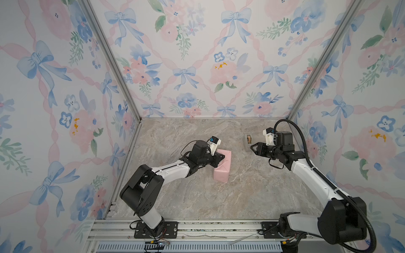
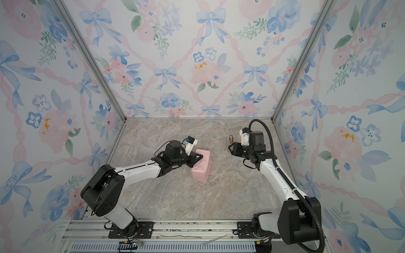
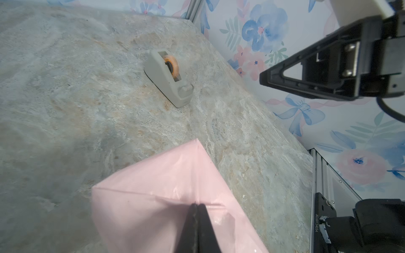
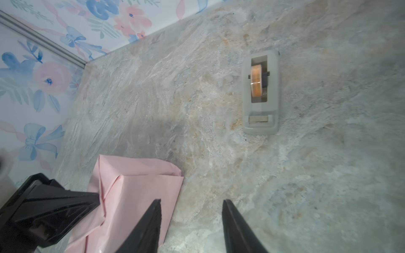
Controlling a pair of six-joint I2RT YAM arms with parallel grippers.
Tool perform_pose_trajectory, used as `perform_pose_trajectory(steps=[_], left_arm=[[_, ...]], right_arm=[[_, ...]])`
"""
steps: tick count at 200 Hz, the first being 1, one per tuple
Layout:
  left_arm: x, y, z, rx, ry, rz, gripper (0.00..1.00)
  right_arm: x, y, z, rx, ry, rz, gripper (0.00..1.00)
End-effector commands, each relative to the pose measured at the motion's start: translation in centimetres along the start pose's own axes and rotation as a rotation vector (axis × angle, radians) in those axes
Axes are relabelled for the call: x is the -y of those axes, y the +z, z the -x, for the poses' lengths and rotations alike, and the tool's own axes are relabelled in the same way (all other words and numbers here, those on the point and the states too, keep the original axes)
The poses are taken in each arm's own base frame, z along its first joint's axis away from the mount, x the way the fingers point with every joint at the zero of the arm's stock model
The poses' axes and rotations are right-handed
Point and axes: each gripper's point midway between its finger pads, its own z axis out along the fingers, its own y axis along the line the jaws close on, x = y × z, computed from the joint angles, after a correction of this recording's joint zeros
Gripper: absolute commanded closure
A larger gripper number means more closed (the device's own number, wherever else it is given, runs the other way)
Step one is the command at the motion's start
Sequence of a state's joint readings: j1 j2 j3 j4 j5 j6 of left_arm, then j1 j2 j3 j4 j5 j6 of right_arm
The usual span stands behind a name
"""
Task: Wrap the gift box in paper
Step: 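Release the paper with the right gripper and move it toward the tape dispenser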
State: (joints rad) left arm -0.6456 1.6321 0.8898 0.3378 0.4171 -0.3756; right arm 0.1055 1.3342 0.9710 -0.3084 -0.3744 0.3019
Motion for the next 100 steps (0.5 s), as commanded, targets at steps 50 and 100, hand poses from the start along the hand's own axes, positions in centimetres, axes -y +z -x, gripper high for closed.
perform_pose_trajectory(steps=[50,100], left_arm=[[-0.9,0.2,-4.3,-0.129,-0.075,0.034,0.96],[-0.4,0.4,-4.3,-0.129,-0.075,0.023,0.96]], right_arm=[[7.7,6.3,4.3,-0.082,-0.052,0.014,0.54],[9.3,11.2,4.1,-0.178,-0.038,0.140,0.55]])
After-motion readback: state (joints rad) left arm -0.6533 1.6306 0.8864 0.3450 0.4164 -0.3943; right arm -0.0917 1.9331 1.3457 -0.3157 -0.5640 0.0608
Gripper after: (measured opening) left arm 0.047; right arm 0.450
